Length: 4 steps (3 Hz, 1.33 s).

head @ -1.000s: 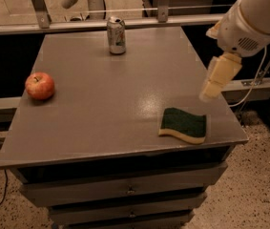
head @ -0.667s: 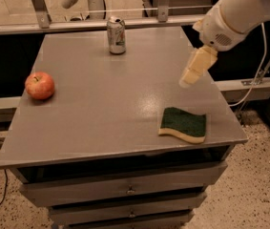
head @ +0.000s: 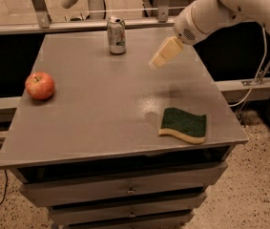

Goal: Move 7up can near sponge

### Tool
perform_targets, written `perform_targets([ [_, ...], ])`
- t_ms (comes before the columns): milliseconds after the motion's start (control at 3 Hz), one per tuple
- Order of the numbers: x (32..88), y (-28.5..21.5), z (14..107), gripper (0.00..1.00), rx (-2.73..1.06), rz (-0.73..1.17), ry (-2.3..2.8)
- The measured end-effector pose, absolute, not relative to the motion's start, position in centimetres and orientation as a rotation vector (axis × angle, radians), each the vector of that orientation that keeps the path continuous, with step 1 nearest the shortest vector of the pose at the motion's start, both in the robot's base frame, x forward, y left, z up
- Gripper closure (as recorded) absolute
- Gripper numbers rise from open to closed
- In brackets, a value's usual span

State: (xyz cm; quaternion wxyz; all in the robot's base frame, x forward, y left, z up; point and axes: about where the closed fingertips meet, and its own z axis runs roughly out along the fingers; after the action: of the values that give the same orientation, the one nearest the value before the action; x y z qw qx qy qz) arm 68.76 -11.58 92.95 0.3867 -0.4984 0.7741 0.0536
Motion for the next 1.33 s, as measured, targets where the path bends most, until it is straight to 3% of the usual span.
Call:
perform_targets([
  [1333,80.3,-1.7,91.8,0.0,-0.942,0.446,1.848],
])
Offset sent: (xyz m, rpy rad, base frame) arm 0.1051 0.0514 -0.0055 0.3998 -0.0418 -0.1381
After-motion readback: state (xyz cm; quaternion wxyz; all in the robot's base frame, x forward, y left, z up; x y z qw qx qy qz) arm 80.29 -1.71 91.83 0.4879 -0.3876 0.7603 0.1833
